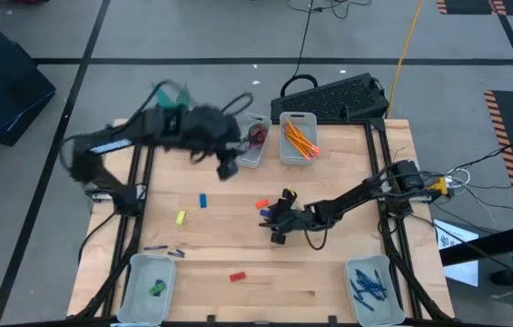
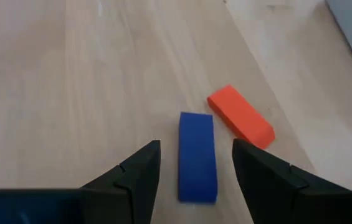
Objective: Sort crayons/erasers/pens/pencils in bins
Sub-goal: Put the dark blue eraser into the bottom left bin
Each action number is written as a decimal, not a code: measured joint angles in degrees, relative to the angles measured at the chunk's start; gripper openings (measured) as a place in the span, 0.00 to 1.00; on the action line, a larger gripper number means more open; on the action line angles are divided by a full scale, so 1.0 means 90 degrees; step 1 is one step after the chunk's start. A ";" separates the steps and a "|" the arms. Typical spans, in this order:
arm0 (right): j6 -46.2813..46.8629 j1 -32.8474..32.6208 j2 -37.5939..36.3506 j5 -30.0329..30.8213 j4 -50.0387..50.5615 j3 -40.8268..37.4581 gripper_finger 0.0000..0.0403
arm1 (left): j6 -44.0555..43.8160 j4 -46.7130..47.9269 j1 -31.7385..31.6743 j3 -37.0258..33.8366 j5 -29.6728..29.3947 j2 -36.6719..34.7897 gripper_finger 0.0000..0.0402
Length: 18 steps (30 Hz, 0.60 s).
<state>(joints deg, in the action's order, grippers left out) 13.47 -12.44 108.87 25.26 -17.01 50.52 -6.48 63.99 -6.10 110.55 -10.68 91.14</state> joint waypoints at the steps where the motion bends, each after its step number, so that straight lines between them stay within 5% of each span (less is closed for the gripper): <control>1: 0.0051 0.0006 0.0085 0.0003 -0.0124 -0.0004 0.47 | 0.0046 -0.0439 0.0206 -0.0480 -0.0144 -0.0267 0.41; 10: 0.0692 0.0009 0.0504 0.0024 -0.1806 -0.0637 0.38 | 0.0710 -0.4997 0.1646 -0.5214 -0.0550 -0.2376 0.41; 18: 0.0657 0.0013 0.0506 -0.0042 -0.2530 -0.1609 0.26 | 0.1578 -1.1789 0.2884 -0.8703 -0.0483 -0.2236 0.41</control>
<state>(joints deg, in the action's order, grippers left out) 19.39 -12.32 113.43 24.88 -39.78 36.05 7.72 -42.12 19.86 32.22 -15.03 71.02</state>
